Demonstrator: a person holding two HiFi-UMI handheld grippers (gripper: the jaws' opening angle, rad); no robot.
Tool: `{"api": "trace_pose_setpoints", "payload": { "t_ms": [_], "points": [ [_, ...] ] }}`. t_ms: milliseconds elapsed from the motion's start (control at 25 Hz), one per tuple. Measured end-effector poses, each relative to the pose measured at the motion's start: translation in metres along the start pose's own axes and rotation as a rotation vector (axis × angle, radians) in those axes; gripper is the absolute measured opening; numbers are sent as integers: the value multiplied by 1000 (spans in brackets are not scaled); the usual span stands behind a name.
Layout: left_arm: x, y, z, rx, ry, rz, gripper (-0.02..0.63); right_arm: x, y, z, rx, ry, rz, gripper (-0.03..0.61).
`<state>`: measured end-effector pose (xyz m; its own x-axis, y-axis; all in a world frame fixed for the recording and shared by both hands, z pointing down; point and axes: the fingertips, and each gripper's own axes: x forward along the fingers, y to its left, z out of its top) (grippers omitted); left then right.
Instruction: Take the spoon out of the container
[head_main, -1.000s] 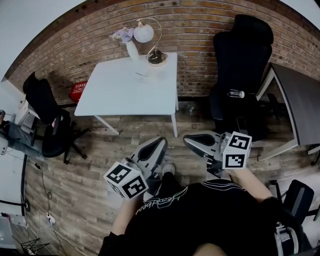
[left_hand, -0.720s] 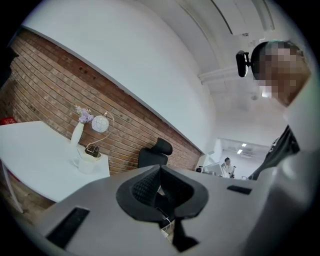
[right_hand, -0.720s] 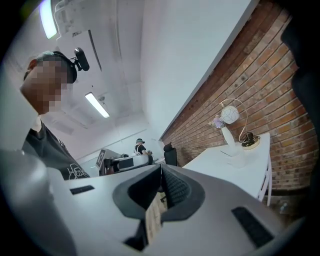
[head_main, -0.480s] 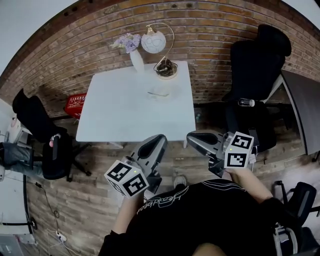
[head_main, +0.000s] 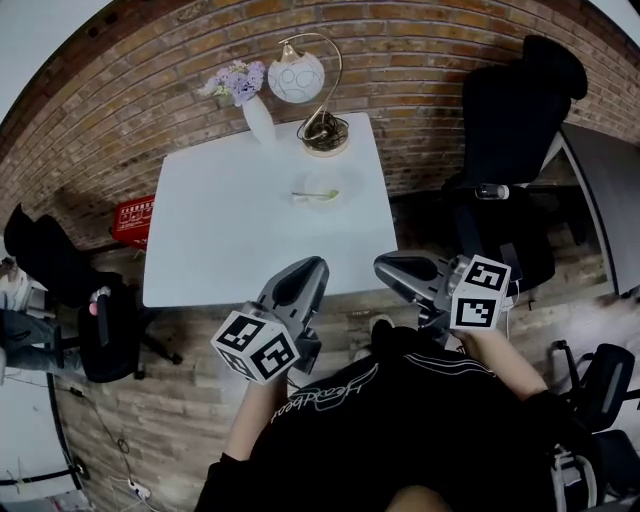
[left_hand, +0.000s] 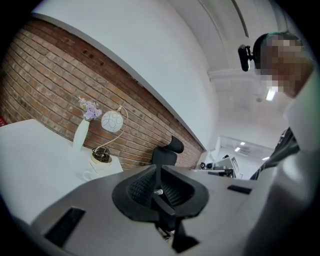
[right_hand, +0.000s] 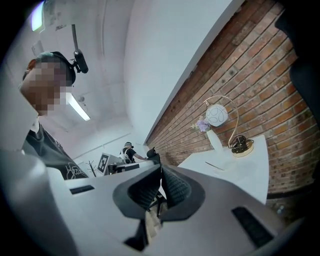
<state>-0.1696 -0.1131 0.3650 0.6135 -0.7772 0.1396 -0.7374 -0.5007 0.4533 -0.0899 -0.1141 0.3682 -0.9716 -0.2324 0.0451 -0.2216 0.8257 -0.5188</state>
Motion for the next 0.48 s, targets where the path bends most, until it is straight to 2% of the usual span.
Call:
{"api": "trace_pose_setpoints", "payload": {
  "t_ms": [120, 480],
  "points": [
    [15, 26, -2, -3, 15, 52, 21, 5, -20, 4, 11, -1, -5, -3],
    [66, 106, 1, -28, 70, 196, 151, 25, -97, 28, 69, 9, -9, -3]
  ]
}}
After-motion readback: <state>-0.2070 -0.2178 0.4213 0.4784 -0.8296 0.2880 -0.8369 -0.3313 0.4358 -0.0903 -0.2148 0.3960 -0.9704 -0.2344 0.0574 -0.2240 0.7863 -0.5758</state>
